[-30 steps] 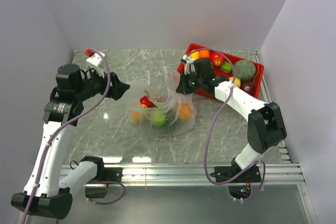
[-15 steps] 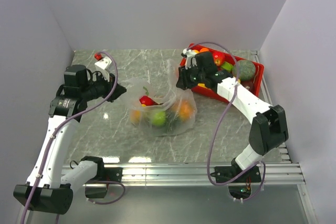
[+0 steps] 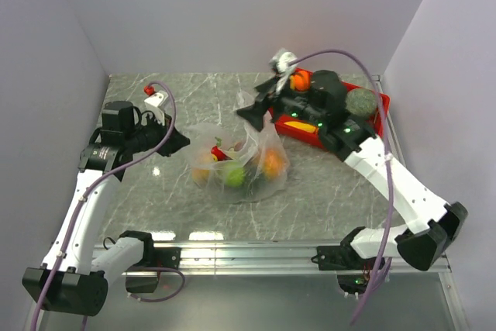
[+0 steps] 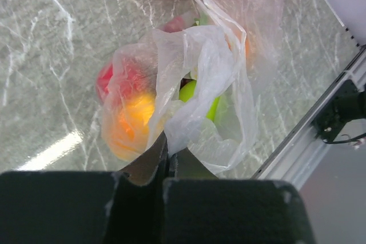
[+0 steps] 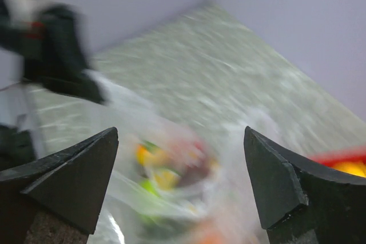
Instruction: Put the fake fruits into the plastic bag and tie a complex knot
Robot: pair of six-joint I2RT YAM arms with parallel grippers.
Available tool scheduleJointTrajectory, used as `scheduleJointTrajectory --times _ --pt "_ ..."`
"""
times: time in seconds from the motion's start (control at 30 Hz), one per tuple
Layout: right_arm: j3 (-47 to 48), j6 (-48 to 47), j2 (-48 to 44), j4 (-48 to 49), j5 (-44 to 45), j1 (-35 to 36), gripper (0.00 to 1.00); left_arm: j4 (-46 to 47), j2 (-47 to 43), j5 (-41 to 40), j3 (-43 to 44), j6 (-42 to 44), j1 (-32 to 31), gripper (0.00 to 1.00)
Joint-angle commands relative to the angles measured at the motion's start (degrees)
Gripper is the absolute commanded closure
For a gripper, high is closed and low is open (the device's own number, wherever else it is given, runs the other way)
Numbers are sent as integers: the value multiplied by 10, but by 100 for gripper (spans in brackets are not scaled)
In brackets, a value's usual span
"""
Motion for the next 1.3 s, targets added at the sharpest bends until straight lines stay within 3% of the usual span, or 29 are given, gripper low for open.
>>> scheduleJointTrajectory --times 0.0,0.23,0.43,0.5,0.53,0.6,0.63,0.7,0.83,0.9,0.97,1.03,1.07,1.1,1.13,1.27 --pt "34 -9 59 81 -38 53 2 8 1 19 3 -34 2 99" --pt "59 -19 188 106 -84 89 2 4 -7 -1 27 -70 2 99" --pt "9 -27 184 127 -97 96 16 10 -13 -8 24 -67 2 95" --pt "5 -35 182 126 -100 98 30 7 -8 -3 30 -46 2 83" --pt "5 -37 181 128 -105 99 44 9 -7 0 31 -40 2 78" --pt "12 -38 183 126 -112 100 58 15 -7 2 36 -21 2 63" --pt "17 -39 189 119 -119 101 70 15 -7 2 43 -14 2 58" --pt "30 -45 195 113 -124 104 81 12 0 -2 55 4 2 50" --pt "39 -51 205 111 -134 110 96 -8 19 -13 91 39 2 53" --pt "38 -56 206 111 -144 111 100 -10 26 -9 97 47 2 60" --pt "38 -56 206 111 -148 113 100 -11 33 7 97 54 2 68" --pt "38 -56 206 110 -149 114 99 -13 37 20 95 57 2 85" --pt "44 -53 207 111 -148 115 93 -13 44 28 94 54 2 99" --pt "50 -37 210 103 -135 115 85 -15 47 30 94 46 2 99" --pt "57 -27 210 88 -127 114 66 -13 49 31 92 23 2 99" --pt "53 62 189 106 -98 113 19 33 23 6 49 -75 2 99"
